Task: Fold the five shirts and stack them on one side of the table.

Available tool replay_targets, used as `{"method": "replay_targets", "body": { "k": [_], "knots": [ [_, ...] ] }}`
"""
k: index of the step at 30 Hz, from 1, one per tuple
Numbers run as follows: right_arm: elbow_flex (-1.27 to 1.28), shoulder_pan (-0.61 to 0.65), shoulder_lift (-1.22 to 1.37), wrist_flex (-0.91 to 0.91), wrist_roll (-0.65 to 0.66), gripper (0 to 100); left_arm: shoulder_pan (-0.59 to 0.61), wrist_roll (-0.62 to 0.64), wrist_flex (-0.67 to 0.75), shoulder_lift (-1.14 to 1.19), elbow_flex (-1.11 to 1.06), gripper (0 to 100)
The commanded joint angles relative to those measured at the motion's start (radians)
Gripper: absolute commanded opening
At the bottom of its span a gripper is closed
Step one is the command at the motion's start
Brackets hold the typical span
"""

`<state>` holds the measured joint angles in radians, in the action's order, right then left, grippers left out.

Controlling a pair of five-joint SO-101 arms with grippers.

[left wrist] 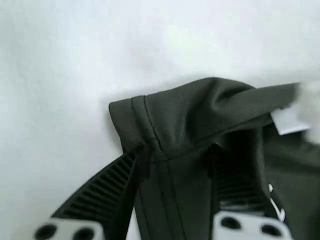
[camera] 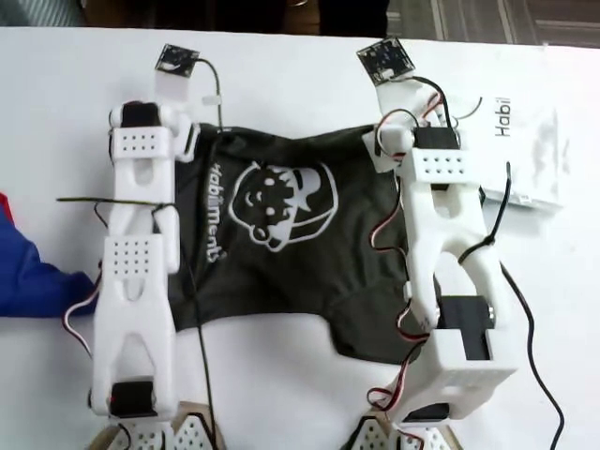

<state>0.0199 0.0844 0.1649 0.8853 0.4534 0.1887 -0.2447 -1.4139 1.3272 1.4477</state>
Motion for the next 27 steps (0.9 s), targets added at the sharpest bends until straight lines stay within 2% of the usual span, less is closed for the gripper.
{"method": "replay_targets", "body": {
  "k": [1,5,8,10,14,19,27],
  "knots": [
    [-0.052,0.001,-0.073,0.001,0.0,1.9,-0.006,0.003,0.017,-0.023,-0.007,21],
    [-0.052,-0.001,-0.074,0.002,0.0,1.9,-0.009,-0.029,0.018,-0.023,-0.007,18],
    [-0.052,-0.001,-0.074,0.002,0.0,1.9,-0.012,-0.061,0.025,-0.021,-0.007,1],
    [-0.052,-0.001,-0.074,0.002,0.0,1.9,-0.012,-0.061,0.02,-0.021,-0.007,4],
    [-0.052,-0.001,-0.074,0.002,0.0,1.9,-0.021,-0.061,0.006,-0.023,0.041,3],
    [-0.052,-0.001,-0.074,0.002,0.0,1.9,-0.051,-0.06,-0.127,-0.023,0.236,3],
    [-0.052,-0.001,-0.074,0.002,0.0,1.9,-0.066,0.009,-0.249,-0.184,0.219,3]
  ]
}}
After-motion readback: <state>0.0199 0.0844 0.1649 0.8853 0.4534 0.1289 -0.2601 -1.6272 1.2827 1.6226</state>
